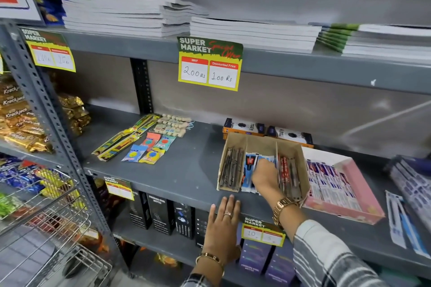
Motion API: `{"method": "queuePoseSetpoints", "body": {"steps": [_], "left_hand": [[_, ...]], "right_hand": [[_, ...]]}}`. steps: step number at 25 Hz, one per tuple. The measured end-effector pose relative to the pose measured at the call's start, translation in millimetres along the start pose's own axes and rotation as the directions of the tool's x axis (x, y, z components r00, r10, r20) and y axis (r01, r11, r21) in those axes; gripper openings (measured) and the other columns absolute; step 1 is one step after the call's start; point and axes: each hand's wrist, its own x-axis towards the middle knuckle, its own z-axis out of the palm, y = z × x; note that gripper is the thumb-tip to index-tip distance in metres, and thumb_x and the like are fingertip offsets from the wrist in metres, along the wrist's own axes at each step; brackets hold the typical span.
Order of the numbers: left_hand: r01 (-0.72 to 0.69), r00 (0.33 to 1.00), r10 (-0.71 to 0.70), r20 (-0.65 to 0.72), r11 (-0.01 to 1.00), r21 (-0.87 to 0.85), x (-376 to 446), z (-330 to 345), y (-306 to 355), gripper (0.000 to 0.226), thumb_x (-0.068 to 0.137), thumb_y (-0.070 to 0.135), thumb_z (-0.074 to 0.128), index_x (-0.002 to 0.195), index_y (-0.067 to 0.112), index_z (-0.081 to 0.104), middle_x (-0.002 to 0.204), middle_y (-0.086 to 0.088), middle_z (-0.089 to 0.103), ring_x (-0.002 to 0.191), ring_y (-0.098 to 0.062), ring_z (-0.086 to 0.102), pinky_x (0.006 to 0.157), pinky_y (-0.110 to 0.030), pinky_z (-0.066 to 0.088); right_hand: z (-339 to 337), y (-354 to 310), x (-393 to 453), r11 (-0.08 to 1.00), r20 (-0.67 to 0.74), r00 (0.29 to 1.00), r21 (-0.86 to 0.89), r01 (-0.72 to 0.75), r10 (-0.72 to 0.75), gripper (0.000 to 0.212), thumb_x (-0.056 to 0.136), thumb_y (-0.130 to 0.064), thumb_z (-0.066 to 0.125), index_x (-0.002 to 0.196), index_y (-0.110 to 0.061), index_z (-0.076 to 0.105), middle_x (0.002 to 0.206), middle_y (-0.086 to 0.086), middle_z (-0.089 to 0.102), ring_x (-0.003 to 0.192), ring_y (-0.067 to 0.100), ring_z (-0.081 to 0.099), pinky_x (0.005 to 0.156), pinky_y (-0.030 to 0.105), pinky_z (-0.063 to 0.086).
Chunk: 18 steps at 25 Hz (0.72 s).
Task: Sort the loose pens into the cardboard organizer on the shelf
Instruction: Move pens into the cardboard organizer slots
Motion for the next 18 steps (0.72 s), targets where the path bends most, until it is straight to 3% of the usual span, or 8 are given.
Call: {"method": "queuePoseSetpoints", "body": {"steps": [4,7,13,18], "left_hand": [[0.008,1.000,-0.008,-0.009,1.000,0.021,-2.2,-2.7,3.6,0.097,0.090,0.038,0.057,0.149,0.010,-0.014,0.160,-0.008,-0.015,0.147,-0.025,-0.012,0.116,-0.042,-0.009],[0.015,1.000,-0.015,-0.001,0.999,0.049,-3.7,-4.1,5.5,0.094,0.091,0.039,0.055,0.149,0.010,-0.013,0.160,-0.008,-0.014,0.147,-0.026,-0.011,0.118,-0.044,-0.004],[0.062,0.998,-0.061,-0.011,0.997,0.041,-7.5,-2.5,25.4,0.095,0.092,0.046,0.051,0.148,0.006,-0.014,0.159,-0.013,-0.014,0.146,-0.028,-0.011,0.119,-0.042,-0.004],[0.003,1.000,-0.003,0.002,1.000,0.024,0.8,-2.4,70.2,0.095,0.092,0.041,0.054,0.149,0.002,-0.012,0.159,-0.016,-0.012,0.147,-0.029,-0.009,0.120,-0.039,-0.002]], "right_hand": [[-20.9,9.8,-7.1,0.988,-0.120,0.981,-0.026,0.153,-0.155,0.023,0.094,0.003,0.045,0.104,-0.001,0.065,0.101,0.019,0.070,0.095,0.032,0.067,0.081,0.040,0.058],[-50.5,32.4,-14.8,0.979,-0.201,0.960,-0.094,0.178,-0.194,0.022,0.095,-0.004,0.047,0.110,-0.004,0.063,0.101,0.017,0.070,0.095,0.030,0.067,0.079,0.036,0.058],[-100.4,105.1,-37.5,0.982,-0.200,0.979,-0.188,-0.009,-0.029,0.028,0.093,0.004,0.045,0.117,0.000,0.058,0.114,0.019,0.065,0.105,0.031,0.063,0.085,0.035,0.053],[-123.8,154.9,-56.2,0.972,-0.224,0.970,-0.194,-0.134,0.089,0.028,0.095,0.000,0.043,0.119,0.003,0.057,0.116,0.019,0.065,0.106,0.032,0.063,0.087,0.036,0.054]]}}
